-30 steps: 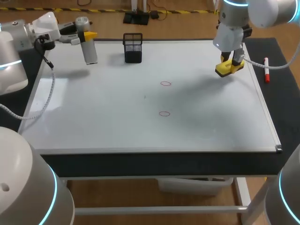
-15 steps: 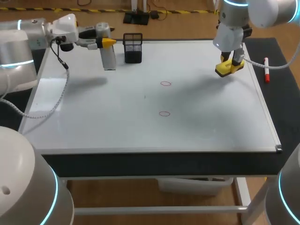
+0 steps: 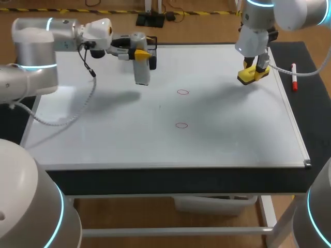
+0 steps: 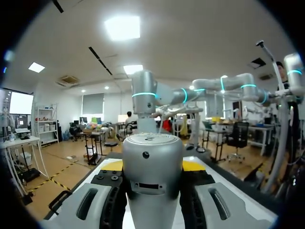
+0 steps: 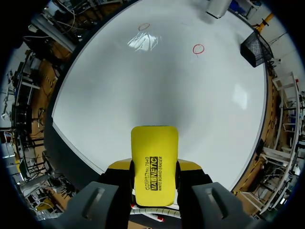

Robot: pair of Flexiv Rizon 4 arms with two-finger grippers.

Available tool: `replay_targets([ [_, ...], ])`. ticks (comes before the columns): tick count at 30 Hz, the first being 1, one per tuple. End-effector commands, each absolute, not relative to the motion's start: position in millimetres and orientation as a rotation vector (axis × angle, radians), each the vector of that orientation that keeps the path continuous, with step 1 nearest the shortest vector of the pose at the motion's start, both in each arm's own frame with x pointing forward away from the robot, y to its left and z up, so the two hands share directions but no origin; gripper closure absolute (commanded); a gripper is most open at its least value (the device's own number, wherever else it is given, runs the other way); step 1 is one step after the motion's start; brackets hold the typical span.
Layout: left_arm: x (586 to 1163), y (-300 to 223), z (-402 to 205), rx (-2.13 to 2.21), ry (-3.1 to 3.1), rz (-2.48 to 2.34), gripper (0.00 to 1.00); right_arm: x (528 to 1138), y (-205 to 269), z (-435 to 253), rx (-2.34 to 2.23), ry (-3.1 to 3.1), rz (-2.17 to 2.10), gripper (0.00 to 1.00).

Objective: Pick up the inspection probe, press it on each red-marked spot on the whiteboard one by one, put down the probe, pick up the eraser, and wipe off all the red marks.

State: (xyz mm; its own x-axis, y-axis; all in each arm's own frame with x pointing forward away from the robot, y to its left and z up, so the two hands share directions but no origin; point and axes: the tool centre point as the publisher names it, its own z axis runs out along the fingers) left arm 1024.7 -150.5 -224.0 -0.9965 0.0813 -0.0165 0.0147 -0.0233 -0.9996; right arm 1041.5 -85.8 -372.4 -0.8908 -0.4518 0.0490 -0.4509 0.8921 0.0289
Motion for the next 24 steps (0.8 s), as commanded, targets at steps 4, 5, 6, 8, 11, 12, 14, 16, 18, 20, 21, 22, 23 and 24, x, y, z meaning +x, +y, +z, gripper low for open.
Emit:
replay_targets([
  [4, 1022, -180, -232, -0.185, -2.118, 2.172, 1.00, 1043, -86, -372, 0.718, -2.999, -0.021, 1.00],
  [5, 1021, -183, -233, -0.188, -2.115, 2.169, 1.00, 1043, -86, -372, 0.718, -2.999, -0.021, 1.00],
  [6, 1020, -186, -234, -0.190, -2.110, 2.164, 1.00, 1043, -86, -372, 0.718, -2.999, -0.021, 1.00],
  [8, 1019, -193, -235, -0.194, -2.107, 2.158, 1.00, 1043, -86, -372, 0.718, -2.999, -0.021, 1.00],
  [11, 1017, -202, -237, -0.205, -2.094, 2.148, 1.00, 1043, -86, -372, 0.718, -2.999, -0.021, 1.00],
  [12, 1016, -205, -237, -0.212, -2.092, 2.144, 1.00, 1043, -86, -372, 0.718, -2.999, -0.021, 1.00],
  [14, 1015, -212, -239, -0.223, -2.086, 2.131, 1.00, 1043, -86, -372, 0.718, -2.999, -0.021, 1.00],
  [16, 1014, -219, -240, -0.234, -2.081, 2.123, 1.00, 1043, -86, -372, 0.718, -2.999, -0.021, 1.00],
  [18, 1012, -225, -240, -0.240, -2.074, 2.118, 1.00, 1043, -86, -372, 0.718, -2.999, -0.021, 1.00],
  [20, 1011, -231, -240, -0.247, -2.064, 2.114, 1.00, 1043, -86, -372, 0.718, -2.999, -0.021, 1.00],
  [21, 1009, -234, -240, -0.252, -2.058, 2.113, 1.00, 1043, -86, -372, 0.718, -2.999, -0.021, 1.00],
  [22, 1008, -237, -239, -0.256, -2.053, 2.112, 1.00, 1043, -86, -372, 0.718, -2.999, -0.021, 1.00],
  [23, 1007, -239, -239, -0.262, -2.049, 2.110, 1.00, 1043, -86, -372, 0.718, -2.999, -0.021, 1.00],
  [24, 1006, -242, -239, -0.265, -2.044, 2.108, 1.00, 1043, -86, -372, 0.718, -2.999, -0.021, 1.00],
])
